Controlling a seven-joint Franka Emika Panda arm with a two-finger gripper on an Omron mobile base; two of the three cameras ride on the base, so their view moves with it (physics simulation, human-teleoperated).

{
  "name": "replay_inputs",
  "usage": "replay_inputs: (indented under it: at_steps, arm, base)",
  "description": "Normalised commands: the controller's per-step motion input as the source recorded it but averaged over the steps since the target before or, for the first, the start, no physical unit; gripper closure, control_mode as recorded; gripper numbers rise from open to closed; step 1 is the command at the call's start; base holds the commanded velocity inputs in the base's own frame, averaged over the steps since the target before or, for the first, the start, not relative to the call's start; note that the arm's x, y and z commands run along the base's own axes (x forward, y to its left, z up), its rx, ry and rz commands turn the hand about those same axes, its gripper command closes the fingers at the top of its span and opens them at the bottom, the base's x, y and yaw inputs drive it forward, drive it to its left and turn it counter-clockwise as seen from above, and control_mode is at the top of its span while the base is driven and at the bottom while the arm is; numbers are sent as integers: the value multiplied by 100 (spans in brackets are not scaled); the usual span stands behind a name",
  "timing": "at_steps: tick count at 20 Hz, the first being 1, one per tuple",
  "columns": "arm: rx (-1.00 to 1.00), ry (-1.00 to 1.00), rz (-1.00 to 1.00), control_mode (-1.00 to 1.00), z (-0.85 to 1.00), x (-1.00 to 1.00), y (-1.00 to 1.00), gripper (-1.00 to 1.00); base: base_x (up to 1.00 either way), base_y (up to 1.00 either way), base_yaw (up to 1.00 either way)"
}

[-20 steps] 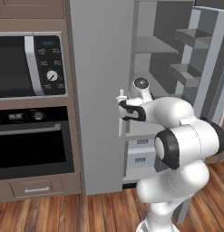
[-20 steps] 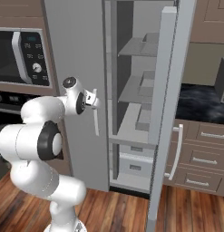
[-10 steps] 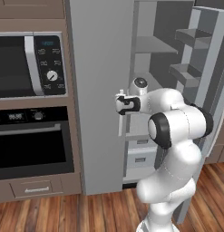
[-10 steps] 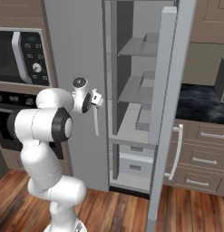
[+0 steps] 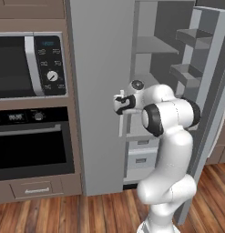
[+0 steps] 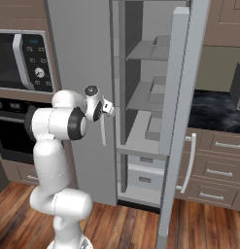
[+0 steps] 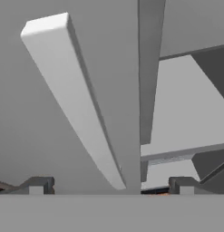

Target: Move the hot dog bun to the plate on the dining table and place the condiment next to that plate. Then navigate to the fridge and take the sausage and place it on the plate as well.

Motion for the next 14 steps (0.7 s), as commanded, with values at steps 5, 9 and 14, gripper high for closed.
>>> replay_inputs:
  at_steps: [5,9,14]
  arm:
    - [0,0,0,-100,-21,55,9,-100]
    - [0,0,0,-100,-23,56,11,-100]
    - [0,-1,0,-100,-26,56,11,100]
  base:
    - [0,0,0]
    - [0,0,0]
    - [0,0,0]
